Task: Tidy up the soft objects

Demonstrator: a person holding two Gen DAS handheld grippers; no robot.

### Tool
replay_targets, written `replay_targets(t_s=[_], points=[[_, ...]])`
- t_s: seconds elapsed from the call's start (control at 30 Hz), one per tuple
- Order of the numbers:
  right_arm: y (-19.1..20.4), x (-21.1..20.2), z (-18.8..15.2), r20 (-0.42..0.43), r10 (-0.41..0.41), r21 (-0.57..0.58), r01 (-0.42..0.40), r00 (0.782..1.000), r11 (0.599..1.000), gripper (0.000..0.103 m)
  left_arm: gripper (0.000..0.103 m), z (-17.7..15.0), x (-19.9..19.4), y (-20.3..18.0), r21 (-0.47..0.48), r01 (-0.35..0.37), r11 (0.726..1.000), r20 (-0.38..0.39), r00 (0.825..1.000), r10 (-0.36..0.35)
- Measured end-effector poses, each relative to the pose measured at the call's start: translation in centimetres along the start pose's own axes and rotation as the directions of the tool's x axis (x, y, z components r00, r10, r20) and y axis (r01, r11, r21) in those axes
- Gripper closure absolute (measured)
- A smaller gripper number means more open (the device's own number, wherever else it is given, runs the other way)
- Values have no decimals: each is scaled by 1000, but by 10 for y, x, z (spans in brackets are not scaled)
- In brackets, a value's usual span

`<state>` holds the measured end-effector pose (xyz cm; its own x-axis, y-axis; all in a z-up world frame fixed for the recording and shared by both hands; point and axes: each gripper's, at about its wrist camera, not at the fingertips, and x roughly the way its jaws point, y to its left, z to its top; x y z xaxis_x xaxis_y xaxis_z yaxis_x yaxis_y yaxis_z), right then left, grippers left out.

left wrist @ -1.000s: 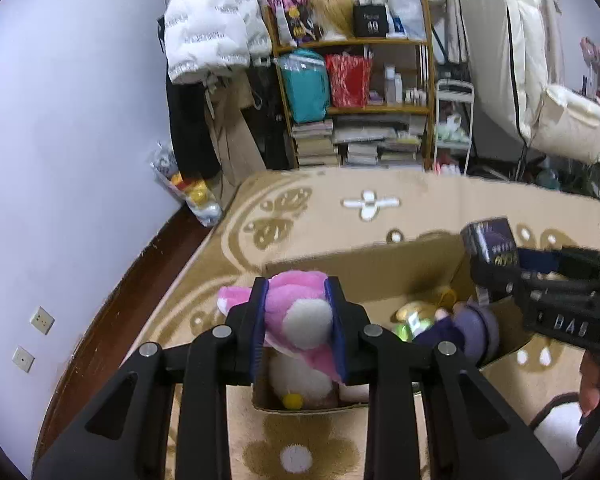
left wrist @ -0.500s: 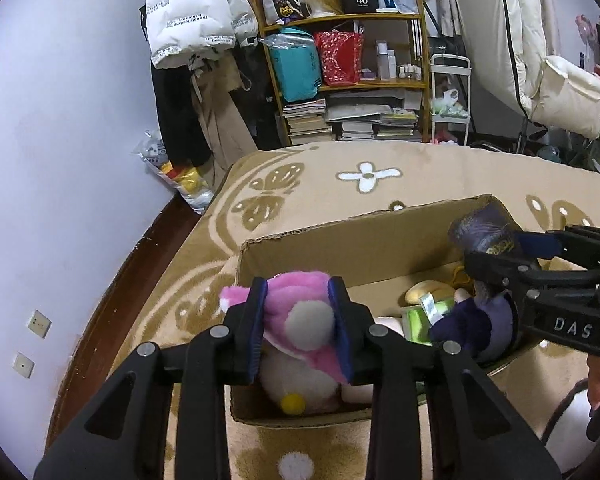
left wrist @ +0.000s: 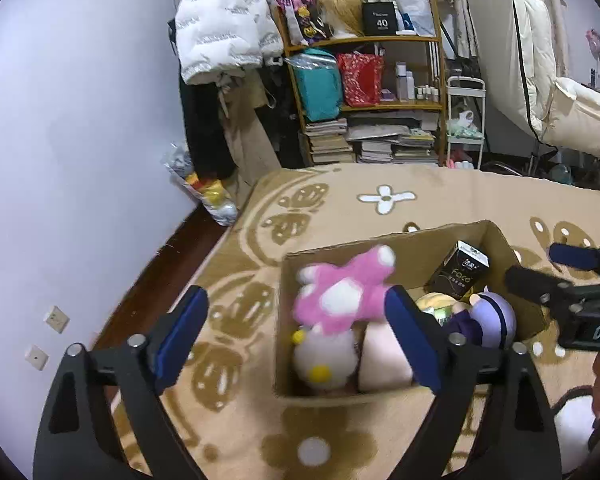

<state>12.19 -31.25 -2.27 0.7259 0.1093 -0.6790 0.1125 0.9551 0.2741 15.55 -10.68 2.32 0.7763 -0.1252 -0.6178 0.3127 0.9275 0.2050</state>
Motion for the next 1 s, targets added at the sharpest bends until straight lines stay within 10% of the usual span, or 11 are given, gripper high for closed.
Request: replay_targets(t_s=[1.0], points=[[29,-159,-56,210,29,-33,-23,977,999,0,0,-73,-168,65,-142,-77,987,160,982,100]])
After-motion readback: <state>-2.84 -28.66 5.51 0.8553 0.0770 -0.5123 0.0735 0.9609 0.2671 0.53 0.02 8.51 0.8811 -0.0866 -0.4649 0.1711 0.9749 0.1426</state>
